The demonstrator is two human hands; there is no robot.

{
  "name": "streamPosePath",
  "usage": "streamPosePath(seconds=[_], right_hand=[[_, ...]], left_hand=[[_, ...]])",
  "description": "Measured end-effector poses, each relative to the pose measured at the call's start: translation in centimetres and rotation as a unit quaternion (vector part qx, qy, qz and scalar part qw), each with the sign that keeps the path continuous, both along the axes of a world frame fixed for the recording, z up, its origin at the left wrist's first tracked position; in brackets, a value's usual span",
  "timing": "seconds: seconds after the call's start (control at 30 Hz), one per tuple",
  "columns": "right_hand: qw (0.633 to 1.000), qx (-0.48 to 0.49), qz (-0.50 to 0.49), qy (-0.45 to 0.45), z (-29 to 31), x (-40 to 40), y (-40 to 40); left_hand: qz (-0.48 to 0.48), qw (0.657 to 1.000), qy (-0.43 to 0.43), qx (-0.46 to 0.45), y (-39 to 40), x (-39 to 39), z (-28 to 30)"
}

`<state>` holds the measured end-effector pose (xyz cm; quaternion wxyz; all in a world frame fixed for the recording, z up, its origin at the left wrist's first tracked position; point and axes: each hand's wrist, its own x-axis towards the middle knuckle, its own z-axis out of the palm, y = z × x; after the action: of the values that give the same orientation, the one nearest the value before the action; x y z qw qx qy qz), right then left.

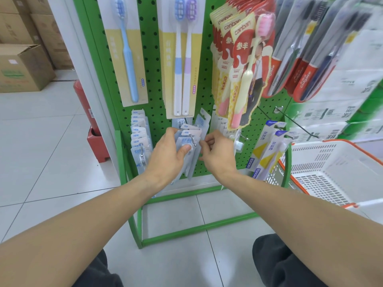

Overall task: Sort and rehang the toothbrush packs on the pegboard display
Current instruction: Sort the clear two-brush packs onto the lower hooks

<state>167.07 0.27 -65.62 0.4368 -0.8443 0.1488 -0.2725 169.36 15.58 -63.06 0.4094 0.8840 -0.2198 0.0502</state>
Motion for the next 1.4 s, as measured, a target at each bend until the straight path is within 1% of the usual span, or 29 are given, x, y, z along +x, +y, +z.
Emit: streamPosePath(seconds=[0.17,0.4,0.5,0.53,0.63,0.7,0.77,0.87,0.97,1.03,1.13,1.23,1.3,1.4], right_hand=[[0.998,-0.035,-0.006,0.045,0.3,-2.7,-0.1],[0.990,0.031,0.014,0.138,1.2,-6.8,-0.2],[0.982,0.033,0.027,0.182,1.8,-7.7,-0.2],[0.979,0.029,0.037,0.199,1.9,-8.0,-0.3],[0.969,-0.013,0.077,0.235,2.3,-8.5,-0.2],[0.965,-0.035,0.104,0.237,2.2,-8.5,-0.3],[0.961,-0.032,0.144,0.232,2.0,-8.5,-0.4],[0.951,0.024,0.215,0.220,1.9,-8.4,-0.3],[0.930,0.064,0.280,0.228,2.4,-8.5,0.0],[0.918,0.075,0.306,0.240,2.4,-8.5,0.1],[0.905,0.117,0.321,0.252,2.5,-8.5,0.2],[0.909,0.175,0.299,0.231,2.8,-8.6,0.1],[0.923,0.157,0.286,0.204,3.0,-8.6,-0.1],[0.936,0.113,0.279,0.183,2.9,-8.6,-0.5]], left_hand=[[0.004,1.000,0.004,0.002,-0.1,-0.2,0.0],[-0.003,1.000,0.019,0.008,-0.1,-0.7,0.1],[-0.001,1.000,0.030,0.009,-0.1,-0.9,0.2],[0.005,0.999,0.029,0.018,0.0,-1.0,0.2],[0.020,0.996,0.014,0.089,0.5,-2.1,0.7],[-0.007,0.995,0.012,0.098,1.0,-3.2,0.9],[-0.049,0.995,0.019,0.080,1.7,-4.2,0.8],[-0.097,0.993,0.063,0.040,2.7,-5.0,0.4],[-0.099,0.987,0.120,-0.027,3.3,-4.6,0.2],[-0.087,0.984,0.138,-0.065,3.6,-3.9,0.2],[-0.091,0.986,0.128,-0.051,3.6,-3.5,0.2],[-0.103,0.984,0.132,-0.052,3.4,-3.6,0.1],[-0.115,0.982,0.137,-0.059,3.2,-3.8,0.1],[-0.133,0.969,0.182,-0.105,2.6,-4.2,0.4]])
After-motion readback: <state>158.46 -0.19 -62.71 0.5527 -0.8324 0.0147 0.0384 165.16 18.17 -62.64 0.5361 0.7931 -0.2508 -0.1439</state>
